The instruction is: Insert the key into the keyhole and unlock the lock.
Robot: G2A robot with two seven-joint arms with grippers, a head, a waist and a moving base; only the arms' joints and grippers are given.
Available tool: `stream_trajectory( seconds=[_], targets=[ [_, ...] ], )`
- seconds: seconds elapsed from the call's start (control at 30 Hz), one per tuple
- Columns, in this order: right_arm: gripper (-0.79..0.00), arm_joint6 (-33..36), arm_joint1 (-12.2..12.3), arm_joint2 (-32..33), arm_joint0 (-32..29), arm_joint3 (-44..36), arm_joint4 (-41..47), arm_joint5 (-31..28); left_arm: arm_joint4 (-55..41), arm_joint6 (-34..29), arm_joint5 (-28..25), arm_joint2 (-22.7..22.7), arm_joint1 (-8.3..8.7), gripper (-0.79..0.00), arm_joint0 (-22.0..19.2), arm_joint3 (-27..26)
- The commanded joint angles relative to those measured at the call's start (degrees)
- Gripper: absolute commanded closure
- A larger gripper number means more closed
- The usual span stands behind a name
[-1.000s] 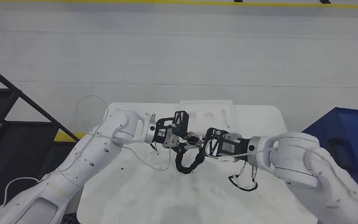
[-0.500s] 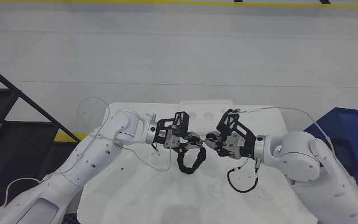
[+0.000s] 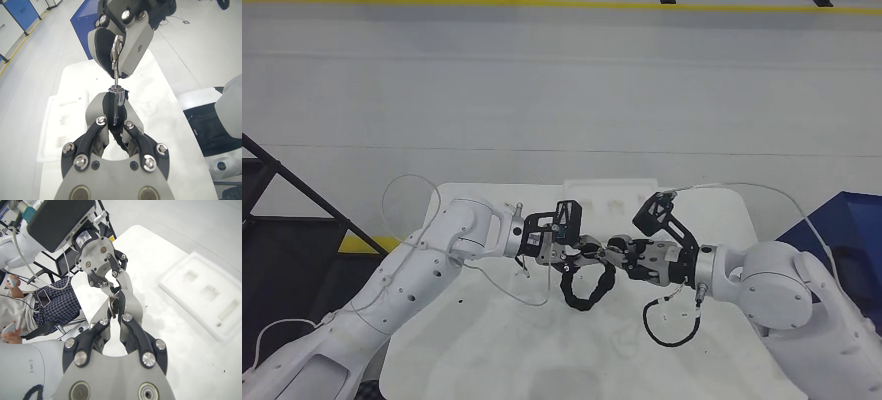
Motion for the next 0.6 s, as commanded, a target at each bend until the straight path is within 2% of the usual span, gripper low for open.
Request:
stream_trajectory(
  seconds=[0.0, 0.1, 0.17, 0.2, 0.23, 0.27, 0.33, 0.43, 0.5, 0.57],
  targets=[
    [-0.040, -0.1, 0.0, 0.2, -0.2, -0.2, 0.1, 0.2, 0.4, 0.5, 0.4, -0.4, -0.04, 0.000, 0.3, -0.1],
    [-0.348, -0.5, 0.1, 0.7, -0.6, -0.3, 0.2, 0.1, 0.7, 2.1, 1.0, -1.2, -0.09, 0.000, 0.8, -0.2],
    [-0.394, -1.1, 0.1, 1.2, -0.9, -0.2, 0.0, -0.8, 0.9, 3.3, 1.4, -1.8, -0.11, 0.000, 1.2, -0.1],
    [-0.499, -1.4, 0.2, 1.5, -1.2, 0.0, -0.4, -1.4, 1.0, 3.9, 1.6, -2.1, -0.11, 0.000, 1.5, -0.1],
    [-0.566, -1.9, 0.2, 1.9, -1.4, 0.1, -0.5, -2.3, 1.1, 4.6, 1.7, -2.4, -0.12, 0.000, 1.7, 0.0],
    [-0.597, -2.5, 0.3, 2.3, -1.8, 0.4, -0.7, -3.1, 1.0, 5.5, 1.7, -2.7, -0.14, 0.000, 2.0, 0.1],
    [-0.631, -3.1, 0.5, 3.2, -2.6, 0.8, -1.5, -4.6, 1.0, 6.7, 1.9, -3.3, -0.16, 0.000, 2.5, 0.5],
    [-0.634, -5.3, 0.7, 4.8, -4.2, 1.1, -2.5, -7.6, 0.9, 9.0, 2.4, -4.2, -0.23, 0.000, 3.4, 0.9],
    [-0.606, -6.7, 0.8, 5.3, -5.1, 1.7, -3.3, -10.3, 1.1, 10.5, 2.5, -4.7, -0.29, 0.000, 3.9, 1.0],
    [-0.536, -8.3, 0.8, 5.6, -5.6, 2.5, -4.3, -13.1, 1.0, 11.9, 2.4, -5.2, -0.37, 0.000, 4.3, 1.0]
  ],
)
